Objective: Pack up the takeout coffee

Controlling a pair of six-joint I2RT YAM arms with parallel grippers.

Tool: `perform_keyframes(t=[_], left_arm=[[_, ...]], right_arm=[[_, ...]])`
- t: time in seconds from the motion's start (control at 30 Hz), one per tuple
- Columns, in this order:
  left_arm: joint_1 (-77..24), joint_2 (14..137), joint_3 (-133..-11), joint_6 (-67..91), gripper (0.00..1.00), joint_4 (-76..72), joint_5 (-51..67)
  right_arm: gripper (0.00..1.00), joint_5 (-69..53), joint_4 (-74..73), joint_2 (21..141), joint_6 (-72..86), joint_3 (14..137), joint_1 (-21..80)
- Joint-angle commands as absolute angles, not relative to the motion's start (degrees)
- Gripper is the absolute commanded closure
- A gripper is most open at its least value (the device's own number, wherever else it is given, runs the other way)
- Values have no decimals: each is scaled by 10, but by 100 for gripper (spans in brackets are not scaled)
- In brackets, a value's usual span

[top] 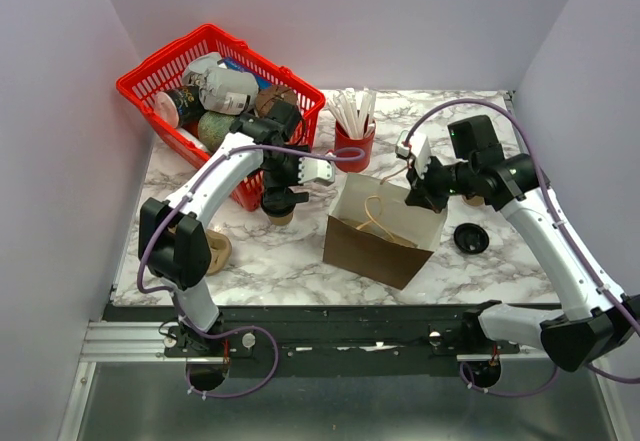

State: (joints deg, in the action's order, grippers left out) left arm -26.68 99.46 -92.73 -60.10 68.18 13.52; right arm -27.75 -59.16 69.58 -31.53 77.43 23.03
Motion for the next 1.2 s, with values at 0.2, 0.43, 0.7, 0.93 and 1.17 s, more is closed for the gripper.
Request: perform_keyframes(t=[0.2,0.43,0.7,0.93,1.17], left_arm=[[-170,1017,-985,-648,3,699,118],[-203,966,-887,-675,2,646,153],[-205,966,-848,-678,2,573,152],[-206,987,-858,-681,2,606,170],[-209,990,-848,-678,2,598,175]], right_arm=[[100,-302,-583,713,-310,795,229],[99,-303,-582,714,-311,795,229],[99,-308,-581,712,-311,789,229],[100,-306,-577,703,-312,778,229],[99,-308,-577,706,-312,774,229]])
